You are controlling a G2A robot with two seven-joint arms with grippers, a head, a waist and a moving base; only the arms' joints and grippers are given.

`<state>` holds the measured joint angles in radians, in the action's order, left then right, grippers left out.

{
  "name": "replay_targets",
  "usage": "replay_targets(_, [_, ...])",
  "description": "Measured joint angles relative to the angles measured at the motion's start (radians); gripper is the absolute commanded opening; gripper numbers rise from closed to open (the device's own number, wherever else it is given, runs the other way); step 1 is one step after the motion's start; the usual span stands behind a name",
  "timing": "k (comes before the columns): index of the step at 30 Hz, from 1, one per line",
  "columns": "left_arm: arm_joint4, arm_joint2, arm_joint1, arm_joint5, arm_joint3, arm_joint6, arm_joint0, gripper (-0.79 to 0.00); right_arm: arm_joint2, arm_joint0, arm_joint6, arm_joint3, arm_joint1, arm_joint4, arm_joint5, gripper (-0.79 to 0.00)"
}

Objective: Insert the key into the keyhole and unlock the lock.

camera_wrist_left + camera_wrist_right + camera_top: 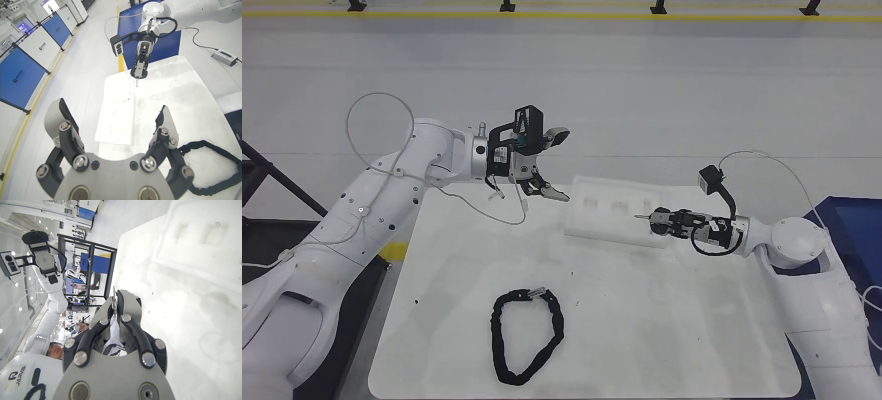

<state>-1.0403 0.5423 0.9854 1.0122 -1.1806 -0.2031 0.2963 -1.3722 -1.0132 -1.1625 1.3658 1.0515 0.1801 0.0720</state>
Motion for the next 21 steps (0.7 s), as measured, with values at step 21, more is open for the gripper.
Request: replay_targets(21, [-0.092, -0.021, -0.051, 0.0, 0.069, 0.023, 0.262, 0.0, 0.0, 0.0, 0.0, 0.0, 0.0, 0.0, 0.0, -0.785])
